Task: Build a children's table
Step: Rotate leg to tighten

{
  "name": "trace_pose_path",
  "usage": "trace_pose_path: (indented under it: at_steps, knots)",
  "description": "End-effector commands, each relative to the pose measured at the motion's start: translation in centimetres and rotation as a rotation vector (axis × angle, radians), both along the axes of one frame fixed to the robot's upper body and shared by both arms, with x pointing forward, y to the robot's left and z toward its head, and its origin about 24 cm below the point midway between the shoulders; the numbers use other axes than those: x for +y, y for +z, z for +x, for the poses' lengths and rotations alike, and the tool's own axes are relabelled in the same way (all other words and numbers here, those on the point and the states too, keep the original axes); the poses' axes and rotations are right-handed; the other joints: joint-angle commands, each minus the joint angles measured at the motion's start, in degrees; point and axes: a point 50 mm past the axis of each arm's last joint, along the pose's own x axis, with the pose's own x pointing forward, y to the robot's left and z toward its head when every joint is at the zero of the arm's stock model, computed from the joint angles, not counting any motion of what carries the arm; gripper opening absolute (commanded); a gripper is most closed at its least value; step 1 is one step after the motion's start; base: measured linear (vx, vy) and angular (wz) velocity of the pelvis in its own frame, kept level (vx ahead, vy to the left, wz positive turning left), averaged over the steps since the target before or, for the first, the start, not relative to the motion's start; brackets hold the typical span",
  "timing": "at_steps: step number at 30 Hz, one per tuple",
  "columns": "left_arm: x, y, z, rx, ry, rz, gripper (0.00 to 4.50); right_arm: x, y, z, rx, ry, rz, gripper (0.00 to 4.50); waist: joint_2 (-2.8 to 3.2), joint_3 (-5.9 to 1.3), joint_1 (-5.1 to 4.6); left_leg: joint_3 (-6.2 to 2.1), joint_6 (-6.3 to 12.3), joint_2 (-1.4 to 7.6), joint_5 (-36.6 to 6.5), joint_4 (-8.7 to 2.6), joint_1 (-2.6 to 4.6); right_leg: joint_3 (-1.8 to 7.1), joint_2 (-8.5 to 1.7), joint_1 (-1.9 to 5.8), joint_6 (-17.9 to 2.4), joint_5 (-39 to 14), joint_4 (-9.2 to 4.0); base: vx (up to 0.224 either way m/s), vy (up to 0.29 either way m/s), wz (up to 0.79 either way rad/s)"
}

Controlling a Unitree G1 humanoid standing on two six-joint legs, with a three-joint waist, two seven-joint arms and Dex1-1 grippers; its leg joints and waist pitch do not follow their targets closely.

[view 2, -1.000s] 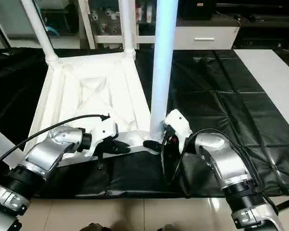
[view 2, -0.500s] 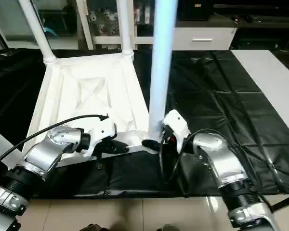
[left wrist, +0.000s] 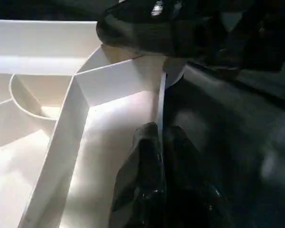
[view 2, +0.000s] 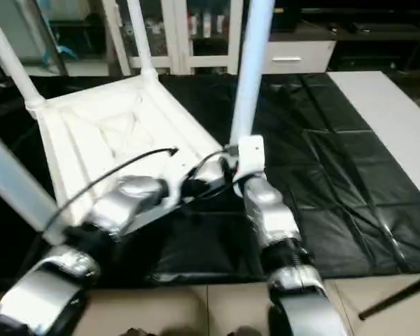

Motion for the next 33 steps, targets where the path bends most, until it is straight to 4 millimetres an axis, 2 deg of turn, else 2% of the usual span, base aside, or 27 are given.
trace_pose_path:
  at_steps: [1, 2, 4, 6, 7, 8, 10, 11, 12, 13, 14, 15, 16, 18, 20, 22, 23, 24, 25, 27, 28, 30, 31, 33]
  knots:
    - [1.3, 0.3, 1.1, -0.051, 0.161, 0.013, 0.0, 2.7, -0.6, -0.5, 0.016, 0.045, 0.001, 2.69, -0.88, -4.52, 0.28, -1.24, 2.8, 1.93, -8.92, -4.48, 0.84, 1.39, -2.49, 2.7, -13.54, -7.43, -4.02, 0.0, 0.0, 0.0]
    - [1.3, 0.4, 1.1, -0.055, 0.156, 0.014, 0.0, 2.9, -0.4, -0.3, 0.005, 0.046, 0.002, 2.69, -0.81, -4.62, 0.31, -1.2, 3.65, 1.93, -7.65, -4.36, 0.74, 1.35, -2.57, 2.76, -13.95, -5.67, -3.82, 0.0, 0.0, 0.0]
    - [1.4, 0.5, 1.1, -0.061, 0.143, 0.017, 0.0, 3.2, -0.2, -0.1, -0.008, 0.052, 0.02, 2.69, -0.88, -4.48, 0.35, -1.12, 4.63, 1.93, -7.82, -4.36, 0.73, 1.29, -2.61, 2.79, -14.17, -6.06, -3.96, 0.0, 0.0, 0.0]
    - [1.8, 0.6, 1.1, -0.079, 0.112, 0.026, 0.0, 3.6, 0.3, -0.1, -0.053, 0.116, 0.049, 2.69, 0.08, -4.28, 0.17, -1.21, 4.14, 1.99, -10.16, -4.56, 0.94, 1.16, -2.47, 2.65, -14.01, -8.52, -4.24, 0.0, 0.0, 0.0]
    - [1.9, 0.6, 1.1, -0.085, 0.101, 0.028, 0.0, 3.8, 0.5, -0.2, -0.072, 0.138, 0.06, 2.69, -0.24, -4.26, 0.1, -1.2, 3.96, 2.05, -11.0, -4.66, 0.96, 1.15, -2.44, 2.69, -13.82, -9.16, -4.4, 0.0, 0.0, 0.0]
    - [2.2, 0.6, 1.1, -0.093, 0.084, 0.034, 0.0, 3.8, 0.8, -0.3, -0.104, 0.162, 0.066, 3.24, 0.08, -4.21, -0.08, -1.29, 3.41, 2.05, -12.06, -4.73, 0.88, 1.19, -2.49, 2.77, -13.58, -9.87, -4.4, 0.0, 0.0, 0.0]
    - [2.4, 0.7, 0.9, -0.109, 0.041, 0.038, 0.0, 3.4, 1.0, -0.5, -0.132, 0.185, 0.053, 3.41, -0.09, -4.14, -0.09, -1.3, 3.58, 2.03, -12.39, -4.8, 0.72, 1.19, -2.45, 2.93, -13.2, -10.04, -4.51, 0.0, 0.0, 0.0]
    - [2.6, 0.6, 0.6, -0.111, 0.014, 0.044, 0.0, 2.8, 1.1, -0.7, -0.147, 0.192, 0.037, 3.48, -0.11, -4.19, -0.31, -1.59, 3.78, 2.08, -11.54, -4.93, 0.22, 1.16, -2.59, 3.38, -12.68, -9.45, -4.26, 0.0, 0.0, 0.0]
    - [2.7, 0.5, 0.5, -0.11, 0.003, 0.047, 0.0, 2.5, 1.1, -0.8, -0.152, 0.192, 0.03, 3.6, -0.03, -4.26, -0.58, -1.63, 3.87, 2.11, -11.18, -4.93, 0.09, 1.11, -2.58, 3.39, -12.65, -9.03, -4.14, 0.0, 0.0, 0.0]
    - [2.9, 0.5, 0.3, -0.105, -0.027, 0.049, 0.0, 2.2, 1.2, -1.0, -0.156, 0.229, 0.043, 3.72, -0.29, -4.22, -0.84, -1.64, 3.9, 2.07, -11.23, -4.94, 0.09, 1.05, -2.48, 3.32, -12.65, -9.23, -4.23, 0.0, 0.0, 0.0]
    - [2.9, 0.4, 0.1, -0.1, -0.047, 0.05, 0.0, 2.0, 1.2, -1.1, -0.157, 0.256, 0.054, 3.8, -0.15, -4.31, -0.88, -1.57, 4.36, 2.23, -11.23, -4.77, 0.48, 1.13, -2.53, 3.1, -13.6, -8.82, -4.22, 0.0, 0.0, 0.0]
    - [3.1, 0.3, -0.1, -0.091, -0.067, 0.056, 0.0, 1.7, 1.3, -1.3, -0.16, 0.282, 0.055, 3.85, -0.05, -4.3, -0.87, -1.54, 4.42, 2.29, -11.06, -4.74, 0.5, 1.17, -2.55, 3.02, -13.93, -8.65, -4.19, 0.0, 0.0, 0.0]
    - [3.4, 0.2, -0.3, -0.081, -0.093, 0.066, 0.0, 1.4, 1.4, -1.5, -0.163, 0.323, 0.056, 3.85, -0.27, -4.16, -0.78, -1.52, 4.57, 2.42, -11.39, -4.85, 0.55, 1.15, -2.47, 2.97, -14.28, -8.97, -4.22, 0.0, 0.0, 0.0]
    - [3.9, 0.0, -0.9, -0.066, -0.154, 0.089, 0.0, 0.9, 1.6, -2.1, -0.161, 0.428, 0.051, 4.15, -0.04, -4.25, -0.54, -1.6, 4.91, 2.6, -11.07, -4.89, 0.68, 1.16, -2.45, 3.0, -14.26, -8.26, -4.04, 0.0, 0.0, 0.0]
    - [4.4, -0.1, -1.9, -0.046, -0.253, 0.094, 0.0, -0.1, 1.9, -3.3, -0.15, 0.595, 0.023, 4.15, -0.2, -4.26, -0.23, -1.45, 5.78, 2.72, -9.42, -4.77, 0.67, 1.26, -2.44, 3.02, -14.91, -5.18, -3.78, 0.0, 0.0, 0.0]
    - [4.7, -0.1, -2.4, -0.034, -0.301, 0.085, 0.0, -0.7, 1.9, -4.0, -0.135, 0.667, 0.01, 4.15, -0.13, -4.24, 0.16, -1.37, 6.06, 2.75, -8.86, -4.74, 0.76, 1.31, -2.46, 2.94, -15.33, -4.4, -3.68, 0.0, 0.0, 0.0]
    - [4.9, -0.1, -2.6, -0.021, -0.323, 0.081, 0.0, -1.1, 1.9, -4.4, -0.124, 0.709, 0.0, 4.15, -0.1, -4.17, 0.29, -1.35, 5.7, 2.85, -9.63, -4.82, 0.89, 1.36, -2.49, 2.9, -15.27, -5.13, -3.76, 0.0, 0.0, 0.0]
    - [5.2, 0.0, -3.1, -0.015, -0.376, 0.076, 0.0, -1.7, 1.9, -5.0, -0.105, 0.769, -0.025, 4.15, 0.2, -4.08, 0.31, -1.32, 5.45, 2.85, -10.34, -4.87, 0.96, 1.4, -2.45, 2.72, -15.2, -5.92, -3.86, 0.0, 0.0, 0.0]
    - [5.6, 0.2, -3.7, 0.015, -0.421, 0.062, 0.0, -2.4, 1.8, -5.5, -0.08, 0.821, -0.049, 4.15, 0.24, -4.03, 0.43, -1.44, 4.54, 3.05, -11.76, -5.13, 1.11, 1.33, -2.4, 2.88, -14.86, -7.14, -3.94, 0.0, 0.0, 0.0]
    - [5.8, 0.6, -4.3, 0.044, -0.482, 0.036, 0.0, -3.3, 1.8, -6.2, -0.045, 0.881, -0.071, 4.15, 0.34, -3.88, 0.47, -1.31, 3.83, 3.03, -12.81, -5.22, 1.19, 1.52, -2.46, 2.6, -14.93, -8.3, -4.0, 0.0, 0.0, 0.0]
    - [5.8, 1.0, -4.5, 0.047, -0.508, 0.017, 0.0, -3.5, 1.8, -6.4, -0.031, 0.903, -0.069, 4.15, 0.26, -3.81, 0.51, -1.22, 3.1, 2.91, -14.28, -5.28, 1.35, 1.51, -2.36, 2.48, -14.72, -10.06, -4.31, 0.0, 0.0, 0.0]
    - [5.6, 1.7, -4.6, 0.041, -0.536, -0.006, 0.0, -4.3, 1.9, -7.1, 0.008, 0.959, -0.065, 4.15, -0.38, -3.71, 0.95, -1.24, 2.82, 3.02, -14.7, -5.37, 1.37, 1.67, -2.5, 2.54, -14.24, -11.6, -4.32, 0.0, 0.0, 0.0]
    - [5.6, 1.8, -4.6, 0.036, -0.539, -0.009, 0.0, -4.6, 1.9, -7.3, 0.021, 0.975, -0.064, 4.15, -0.15, -3.75, 1.36, -1.16, 2.74, 3.03, -14.17, -5.3, 1.52, 1.75, -2.48, 2.33, -13.95, -11.8, -4.38, 0.0, 0.0, 0.0]
    - [5.7, 1.9, -4.6, 0.037, -0.548, -0.007, 0.0, -4.9, 1.6, -7.3, 0.041, 0.984, -0.08, 4.15, -0.26, -3.76, 1.55, -1.08, 2.52, 3.02, -13.4, -5.26, 1.48, 1.82, -2.51, 2.16, -13.82, -11.41, -4.37, 0.0, 0.0, 0.0]
